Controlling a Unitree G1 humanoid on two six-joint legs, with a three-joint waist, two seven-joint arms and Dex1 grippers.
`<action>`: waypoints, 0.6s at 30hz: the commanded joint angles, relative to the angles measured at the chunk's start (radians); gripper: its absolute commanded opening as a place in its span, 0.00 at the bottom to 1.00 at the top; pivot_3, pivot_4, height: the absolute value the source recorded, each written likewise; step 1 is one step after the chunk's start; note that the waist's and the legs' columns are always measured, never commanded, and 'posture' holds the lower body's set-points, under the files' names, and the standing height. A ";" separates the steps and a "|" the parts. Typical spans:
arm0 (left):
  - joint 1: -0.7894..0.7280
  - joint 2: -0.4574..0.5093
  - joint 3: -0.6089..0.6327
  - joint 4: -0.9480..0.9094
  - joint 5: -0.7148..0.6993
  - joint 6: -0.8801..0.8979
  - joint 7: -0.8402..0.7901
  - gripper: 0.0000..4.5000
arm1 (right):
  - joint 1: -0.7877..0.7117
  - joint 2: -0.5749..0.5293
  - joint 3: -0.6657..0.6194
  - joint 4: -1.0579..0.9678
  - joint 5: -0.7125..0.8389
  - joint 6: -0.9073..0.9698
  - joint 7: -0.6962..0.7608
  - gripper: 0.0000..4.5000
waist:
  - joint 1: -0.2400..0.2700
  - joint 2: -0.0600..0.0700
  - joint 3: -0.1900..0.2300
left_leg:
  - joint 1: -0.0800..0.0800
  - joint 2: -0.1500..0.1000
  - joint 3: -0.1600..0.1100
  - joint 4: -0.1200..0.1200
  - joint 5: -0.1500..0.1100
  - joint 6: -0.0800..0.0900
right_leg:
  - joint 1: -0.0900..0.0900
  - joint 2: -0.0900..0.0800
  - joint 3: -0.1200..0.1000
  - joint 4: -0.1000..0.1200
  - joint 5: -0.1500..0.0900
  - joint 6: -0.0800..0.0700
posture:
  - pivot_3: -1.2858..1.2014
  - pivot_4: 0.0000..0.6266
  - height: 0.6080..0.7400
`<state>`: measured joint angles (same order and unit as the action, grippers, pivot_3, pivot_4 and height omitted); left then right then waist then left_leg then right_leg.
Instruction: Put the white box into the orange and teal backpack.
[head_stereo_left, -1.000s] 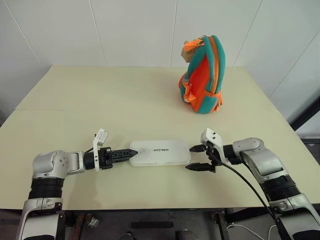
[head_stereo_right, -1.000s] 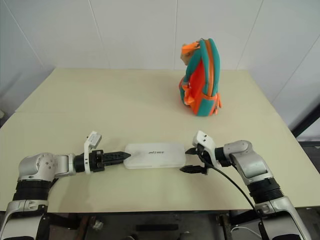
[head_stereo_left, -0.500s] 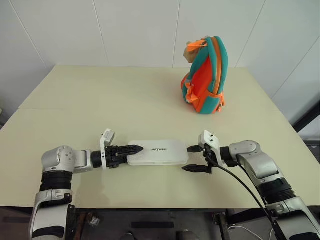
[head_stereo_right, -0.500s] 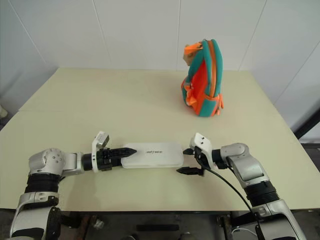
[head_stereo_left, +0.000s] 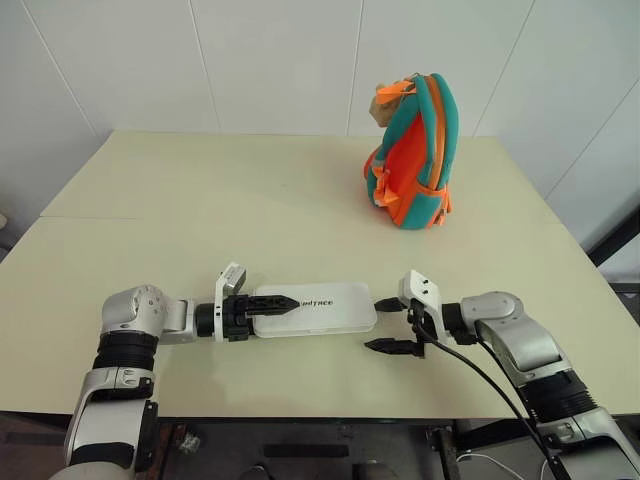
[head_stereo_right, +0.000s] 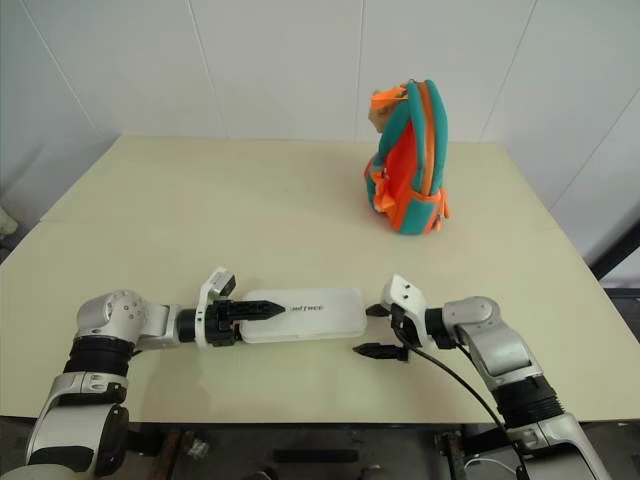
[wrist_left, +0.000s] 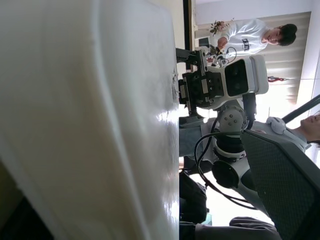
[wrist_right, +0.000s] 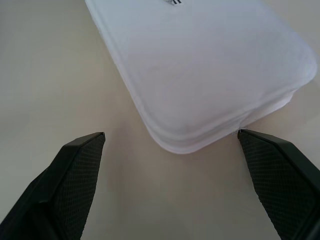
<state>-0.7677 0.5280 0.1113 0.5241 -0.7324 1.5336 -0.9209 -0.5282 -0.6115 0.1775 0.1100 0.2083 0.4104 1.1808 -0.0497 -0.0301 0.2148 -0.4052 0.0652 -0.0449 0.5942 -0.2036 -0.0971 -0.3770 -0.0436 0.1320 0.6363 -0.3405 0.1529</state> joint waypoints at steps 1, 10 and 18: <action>0.013 -0.030 -0.036 0.062 0.027 0.004 0.010 0.87 | 0.027 -0.017 -0.040 -0.061 0.021 -0.020 -0.018 1.00 | 0.000 0.000 0.000 | 0.000 0.000 0.000 0.000 0.000 0.000 | 0.000 0.000 0.000 0.000 0.000 0.000 | 0.52 0.24 1.00; 0.022 -0.052 -0.030 0.032 0.022 -0.001 0.004 0.31 | 0.075 -0.018 -0.116 -0.156 0.059 0.010 -0.090 1.00 | 0.002 0.000 0.000 | 0.000 0.000 -0.001 0.000 0.000 0.000 | 0.000 0.000 0.000 0.000 0.000 0.000 | 0.52 0.24 1.00; 0.050 -0.072 0.168 -0.017 -0.008 -0.079 0.079 0.30 | -0.020 -0.033 -0.337 -0.199 0.113 0.120 -0.316 1.00 | 0.007 0.000 0.000 | 0.000 0.000 -0.001 0.000 0.000 0.000 | 0.000 0.000 0.000 0.000 0.000 0.000 | 0.52 0.24 1.00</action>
<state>-0.7327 0.4515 0.2218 0.5159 -0.7222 1.4791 -0.8652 -0.5171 -0.6284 -0.1069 -0.0564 0.3052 0.5176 0.9211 -0.0430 -0.0299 0.2147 -0.4056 0.0651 -0.0457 0.5941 -0.2036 -0.0971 -0.3775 -0.0440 0.1319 0.6363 -0.3404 0.1529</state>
